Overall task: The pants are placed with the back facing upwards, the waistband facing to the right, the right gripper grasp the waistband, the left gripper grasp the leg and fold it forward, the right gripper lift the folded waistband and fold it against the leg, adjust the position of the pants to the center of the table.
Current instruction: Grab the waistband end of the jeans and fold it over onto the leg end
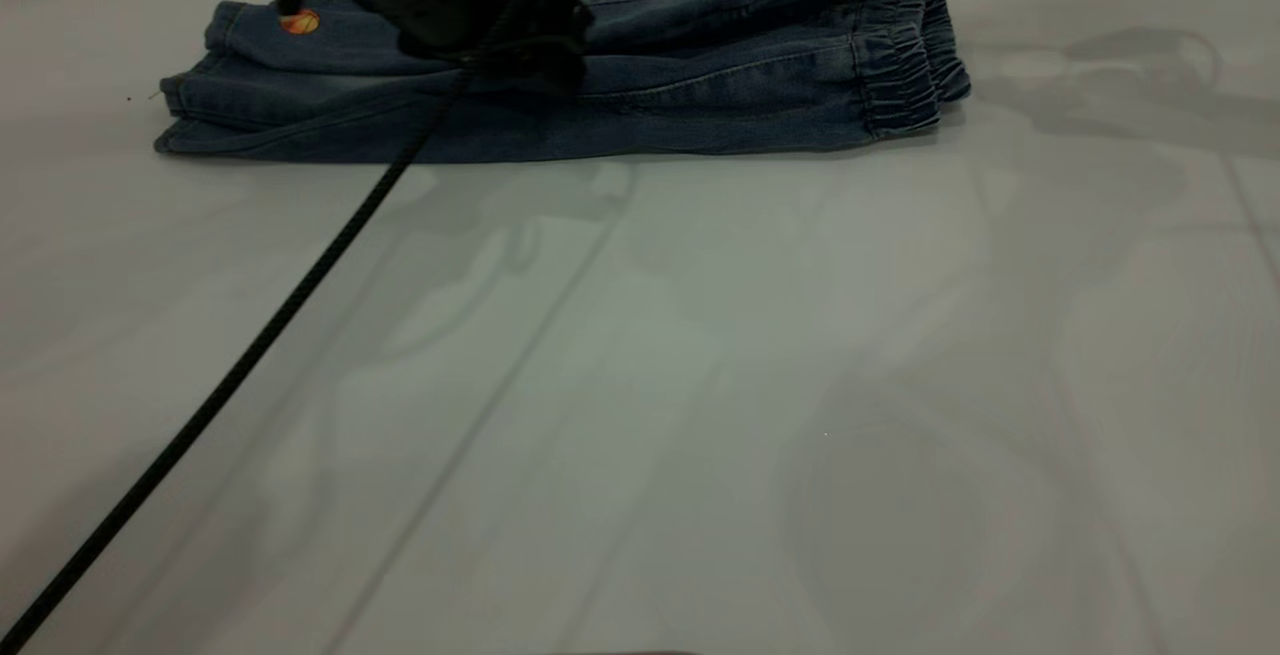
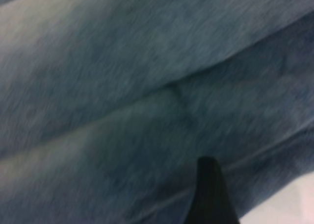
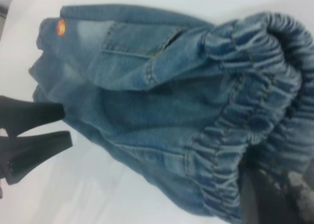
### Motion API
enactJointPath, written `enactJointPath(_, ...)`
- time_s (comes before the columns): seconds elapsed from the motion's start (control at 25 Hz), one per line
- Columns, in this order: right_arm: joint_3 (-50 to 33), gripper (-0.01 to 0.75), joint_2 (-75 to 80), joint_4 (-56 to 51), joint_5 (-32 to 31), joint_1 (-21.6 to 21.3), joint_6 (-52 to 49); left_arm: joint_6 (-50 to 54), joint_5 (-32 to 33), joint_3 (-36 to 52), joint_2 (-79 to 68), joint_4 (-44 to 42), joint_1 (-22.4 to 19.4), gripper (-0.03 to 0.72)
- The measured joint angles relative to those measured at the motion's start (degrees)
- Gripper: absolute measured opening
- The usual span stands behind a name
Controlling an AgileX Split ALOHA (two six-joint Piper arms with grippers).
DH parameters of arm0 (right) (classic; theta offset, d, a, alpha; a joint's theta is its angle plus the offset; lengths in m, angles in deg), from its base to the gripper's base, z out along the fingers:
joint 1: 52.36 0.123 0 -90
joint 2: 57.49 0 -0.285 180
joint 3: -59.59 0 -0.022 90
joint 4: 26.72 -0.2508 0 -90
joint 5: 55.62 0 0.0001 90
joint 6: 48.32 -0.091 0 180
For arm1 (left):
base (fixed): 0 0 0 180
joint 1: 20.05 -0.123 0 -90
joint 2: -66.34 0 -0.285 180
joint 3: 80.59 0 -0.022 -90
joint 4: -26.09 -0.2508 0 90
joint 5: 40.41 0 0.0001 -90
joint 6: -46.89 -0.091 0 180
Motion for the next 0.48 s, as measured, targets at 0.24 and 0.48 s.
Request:
enactJointPath(0.24,0.12,0.342,0.93,2.20,1.08,2.22,-2.71,-0.06,4.24,-5.62,-0.06,0.00,0.19,0.455)
enactJointPath(0.48,0.18,0.640,3.14,2.83,3.58,4.11,-4.06,-0.29,4.41,-6.28,-1.00,-2.31,-1.16,0.455)
